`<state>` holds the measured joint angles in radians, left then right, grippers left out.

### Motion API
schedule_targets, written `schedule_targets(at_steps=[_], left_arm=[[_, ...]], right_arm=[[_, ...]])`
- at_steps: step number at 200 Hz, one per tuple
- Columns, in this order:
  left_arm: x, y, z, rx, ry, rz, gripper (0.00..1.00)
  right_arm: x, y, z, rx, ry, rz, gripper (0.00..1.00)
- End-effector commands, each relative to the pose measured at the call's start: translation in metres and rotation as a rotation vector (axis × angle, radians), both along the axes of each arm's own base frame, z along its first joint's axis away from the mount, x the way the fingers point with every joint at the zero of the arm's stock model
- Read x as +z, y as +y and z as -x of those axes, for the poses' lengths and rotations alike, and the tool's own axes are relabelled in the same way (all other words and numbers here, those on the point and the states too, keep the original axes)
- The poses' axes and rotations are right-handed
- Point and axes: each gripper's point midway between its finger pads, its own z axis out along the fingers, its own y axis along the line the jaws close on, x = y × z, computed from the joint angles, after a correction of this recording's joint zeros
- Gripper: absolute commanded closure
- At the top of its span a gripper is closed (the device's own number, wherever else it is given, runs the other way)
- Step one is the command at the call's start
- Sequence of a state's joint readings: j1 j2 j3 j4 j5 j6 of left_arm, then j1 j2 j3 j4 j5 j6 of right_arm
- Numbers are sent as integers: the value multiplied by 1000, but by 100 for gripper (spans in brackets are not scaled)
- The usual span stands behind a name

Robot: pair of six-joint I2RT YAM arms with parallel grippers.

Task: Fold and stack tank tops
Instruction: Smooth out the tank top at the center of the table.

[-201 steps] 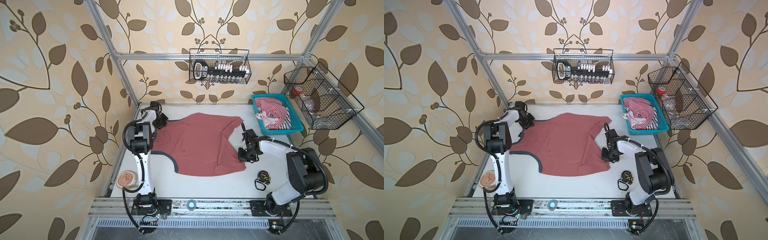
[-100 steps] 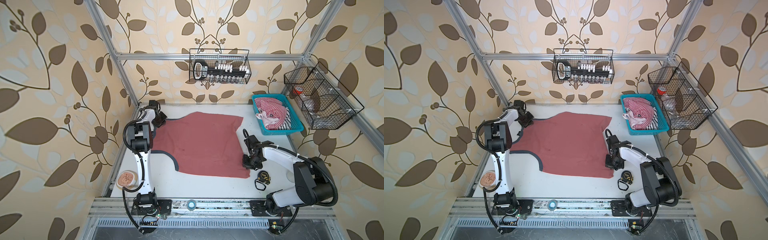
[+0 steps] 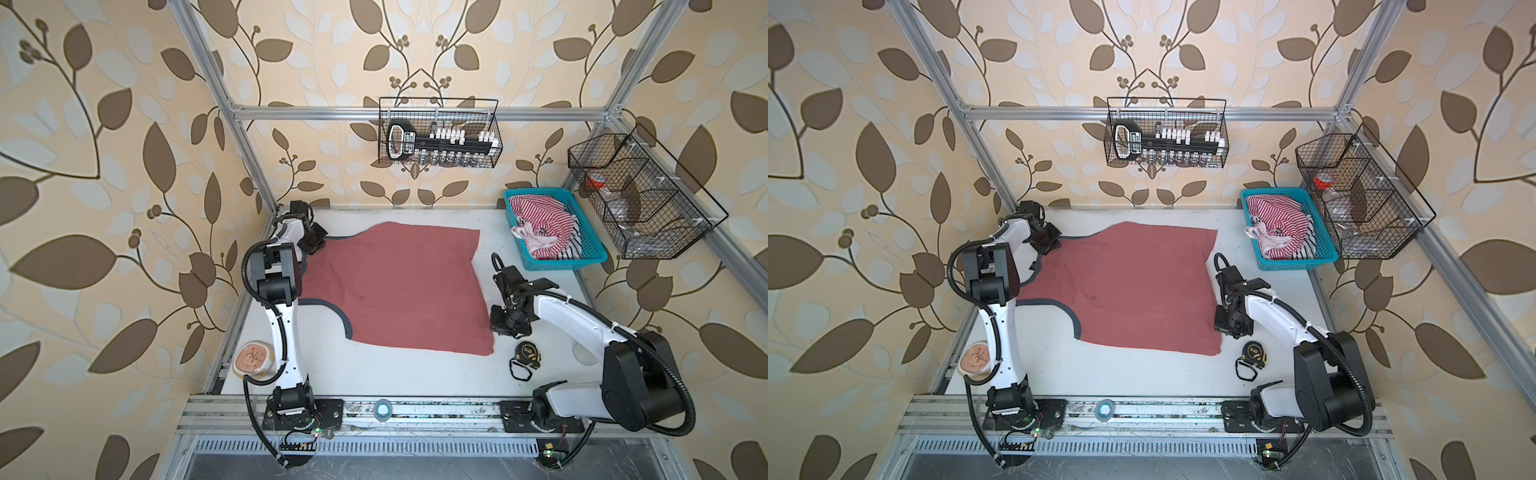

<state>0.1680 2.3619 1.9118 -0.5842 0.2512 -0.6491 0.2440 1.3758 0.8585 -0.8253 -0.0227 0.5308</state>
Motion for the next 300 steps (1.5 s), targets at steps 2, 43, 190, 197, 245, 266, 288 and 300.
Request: schedule_targets(at_steps=[2, 43, 190, 197, 245, 266, 288, 300], left_arm=[[4, -16, 22, -18, 63, -8, 93], [66, -50, 20, -92, -49, -22, 90], [-33, -78, 81, -171, 233, -42, 100], [-37, -73, 82, -163, 246, -49, 100], [-59, -49, 91, -125, 313, -84, 100], [-57, -45, 91, -124, 314, -95, 100], [-53, -46, 89, -127, 302, -94, 100], [-51, -47, 87, -128, 297, -92, 100]], right_arm=[[29, 23, -57, 38, -154, -143, 100], [34, 9, -142, 19, -216, -175, 100], [-48, 19, -276, 8, -147, -322, 100], [-53, 17, -276, 6, -134, -308, 100], [-59, -10, -282, -23, -121, -163, 100], [-54, -25, -285, -38, -115, -102, 100], [-45, -39, -289, -50, -131, -64, 100], [-41, -47, -293, -59, -137, -44, 100]])
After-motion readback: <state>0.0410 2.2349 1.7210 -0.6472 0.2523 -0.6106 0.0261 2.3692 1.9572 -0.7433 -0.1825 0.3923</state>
